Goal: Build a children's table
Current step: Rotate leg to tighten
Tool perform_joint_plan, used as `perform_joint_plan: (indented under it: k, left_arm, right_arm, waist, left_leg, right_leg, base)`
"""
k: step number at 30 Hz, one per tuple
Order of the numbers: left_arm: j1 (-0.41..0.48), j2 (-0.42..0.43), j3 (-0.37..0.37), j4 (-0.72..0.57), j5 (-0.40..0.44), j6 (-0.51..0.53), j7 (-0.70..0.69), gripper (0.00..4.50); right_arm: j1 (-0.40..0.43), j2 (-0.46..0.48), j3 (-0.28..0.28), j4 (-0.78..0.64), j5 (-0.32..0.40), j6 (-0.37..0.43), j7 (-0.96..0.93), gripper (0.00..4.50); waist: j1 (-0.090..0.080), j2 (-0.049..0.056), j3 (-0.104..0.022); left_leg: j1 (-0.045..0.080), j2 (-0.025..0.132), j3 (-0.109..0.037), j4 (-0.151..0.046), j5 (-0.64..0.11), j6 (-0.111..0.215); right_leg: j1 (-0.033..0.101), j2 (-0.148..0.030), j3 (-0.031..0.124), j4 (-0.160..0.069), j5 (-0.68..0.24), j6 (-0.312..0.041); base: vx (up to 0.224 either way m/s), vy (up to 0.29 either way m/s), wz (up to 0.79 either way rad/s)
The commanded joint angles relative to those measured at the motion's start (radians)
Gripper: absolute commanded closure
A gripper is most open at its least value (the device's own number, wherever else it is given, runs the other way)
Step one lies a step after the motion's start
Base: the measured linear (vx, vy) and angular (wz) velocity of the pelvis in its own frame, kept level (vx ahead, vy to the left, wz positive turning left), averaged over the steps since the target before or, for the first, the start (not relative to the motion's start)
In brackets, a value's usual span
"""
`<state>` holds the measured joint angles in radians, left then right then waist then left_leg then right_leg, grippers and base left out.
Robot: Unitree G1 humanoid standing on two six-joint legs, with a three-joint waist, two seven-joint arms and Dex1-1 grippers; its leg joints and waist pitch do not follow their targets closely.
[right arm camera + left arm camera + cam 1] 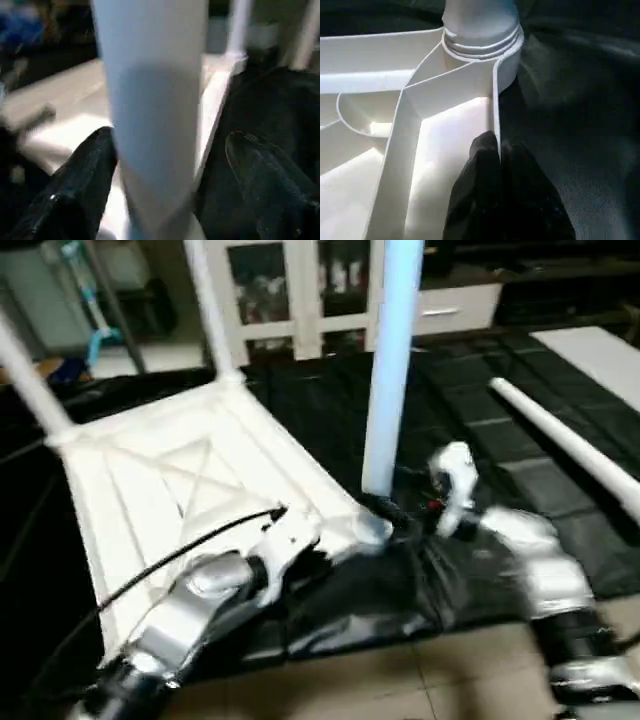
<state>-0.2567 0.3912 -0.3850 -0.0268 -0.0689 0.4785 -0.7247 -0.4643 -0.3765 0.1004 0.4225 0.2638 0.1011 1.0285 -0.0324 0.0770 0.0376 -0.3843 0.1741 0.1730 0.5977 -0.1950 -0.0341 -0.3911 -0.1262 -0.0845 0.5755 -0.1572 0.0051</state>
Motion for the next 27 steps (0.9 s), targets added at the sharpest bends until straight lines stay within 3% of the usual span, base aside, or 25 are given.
perform_joint_plan:
  k: [1, 5, 8, 13, 17, 27]
  left_arm:
    - [0.035, 0.033, -0.039, 0.013, 0.007, 0.031, -0.056, 4.5]
    - [0.047, 0.049, -0.05, -0.018, -0.011, 0.028, -0.093, 4.5]
    - [0.052, 0.057, -0.054, -0.039, -0.02, 0.043, -0.1, 4.5]
    - [0.056, 0.066, -0.054, -0.05, -0.023, 0.049, -0.11, 4.5]
    - [0.058, 0.071, -0.051, -0.059, -0.023, 0.055, -0.12, 4.5]
    - [0.057, 0.078, -0.053, -0.06, -0.026, 0.062, -0.128, 4.5]
  right_arm:
    - [0.014, -0.029, 0.046, 0.01, -0.039, -0.006, 0.084, 0.69]
    - [0.016, -0.038, 0.06, 0.032, -0.054, -0.03, 0.113, 0.69]
    - [0.015, -0.037, 0.064, 0.052, -0.043, -0.042, 0.14, 0.84]
    - [0.001, -0.032, 0.053, 0.087, -0.027, -0.061, 0.151, 1.19]
    - [-0.01, -0.028, 0.043, 0.11, -0.029, -0.079, 0.169, 1.62]
    - [0.001, -0.027, 0.036, 0.115, -0.007, -0.078, 0.197, 2.43]
  waist:
    - [0.009, -0.011, -0.058]
    - [0.025, -0.013, -0.067]
    - [0.031, -0.011, -0.064]
    - [0.036, -0.015, -0.058]
    - [0.034, -0.015, -0.059]
    - [0.037, -0.014, -0.064]
  left_leg:
    - [0.008, 0.043, -0.006, -0.077, -0.271, 0.071]
    - [0.006, 0.042, -0.006, -0.065, -0.138, 0.116]
    - [0.011, 0.044, -0.004, -0.068, -0.161, 0.117]
    - [0.017, 0.046, -0.002, -0.078, -0.263, 0.07]
    - [0.019, 0.045, 0.001, -0.079, -0.294, 0.057]
    - [0.016, 0.044, 0.003, -0.072, -0.222, 0.086]
  right_leg:
    - [0.034, -0.02, 0.032, -0.056, -0.212, -0.24]
    - [0.042, -0.018, 0.03, -0.038, -0.094, -0.273]
    - [0.039, -0.015, 0.031, -0.04, -0.123, -0.276]
    - [0.033, -0.01, 0.04, -0.047, -0.218, -0.251]
    - [0.03, -0.012, 0.044, -0.052, -0.245, -0.238]
    - [0.034, -0.012, 0.042, -0.044, -0.184, -0.253]
  base:
    - [0.057, -0.018, 0.06]
    - [0.026, -0.006, -0.01]
    - [0.0, 0.0, 0.0]
    - [0.0, 0.0, 0.0]
    - [0.0, 0.0, 0.0]
    - [0.0, 0.0, 0.0]
